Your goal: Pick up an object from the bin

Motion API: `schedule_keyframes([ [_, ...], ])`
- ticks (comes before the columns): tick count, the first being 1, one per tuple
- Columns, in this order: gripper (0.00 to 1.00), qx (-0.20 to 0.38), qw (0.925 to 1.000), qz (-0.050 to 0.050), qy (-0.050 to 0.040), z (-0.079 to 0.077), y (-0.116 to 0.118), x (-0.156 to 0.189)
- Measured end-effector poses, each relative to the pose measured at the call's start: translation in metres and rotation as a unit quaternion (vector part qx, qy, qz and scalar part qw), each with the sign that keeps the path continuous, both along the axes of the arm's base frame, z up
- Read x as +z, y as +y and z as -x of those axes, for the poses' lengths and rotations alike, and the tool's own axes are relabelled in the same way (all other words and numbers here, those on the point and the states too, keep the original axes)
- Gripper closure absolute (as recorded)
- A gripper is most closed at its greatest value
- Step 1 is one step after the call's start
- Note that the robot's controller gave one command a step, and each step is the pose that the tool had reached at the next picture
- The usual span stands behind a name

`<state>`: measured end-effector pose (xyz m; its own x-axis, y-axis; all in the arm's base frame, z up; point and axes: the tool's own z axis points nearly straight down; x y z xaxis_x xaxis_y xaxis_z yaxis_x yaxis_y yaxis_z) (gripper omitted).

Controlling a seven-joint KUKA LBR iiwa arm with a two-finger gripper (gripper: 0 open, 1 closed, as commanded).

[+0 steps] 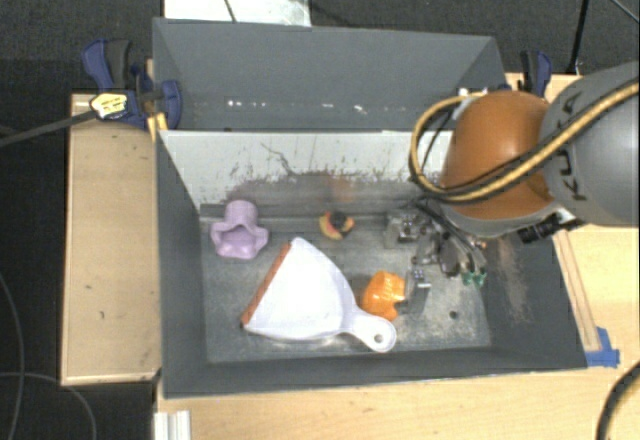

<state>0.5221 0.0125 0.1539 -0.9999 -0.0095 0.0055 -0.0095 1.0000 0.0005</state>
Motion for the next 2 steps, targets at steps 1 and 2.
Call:
schedule_keyframes([
  [1, 0.00, 0.000, 1.0000, 0.000, -0.0013, -0.0004, 0.0000, 0.0020],
  [2, 0.00, 0.002, 1.0000, 0.000, -0.0045, -0.0025, 0.0003, 0.0042],
])
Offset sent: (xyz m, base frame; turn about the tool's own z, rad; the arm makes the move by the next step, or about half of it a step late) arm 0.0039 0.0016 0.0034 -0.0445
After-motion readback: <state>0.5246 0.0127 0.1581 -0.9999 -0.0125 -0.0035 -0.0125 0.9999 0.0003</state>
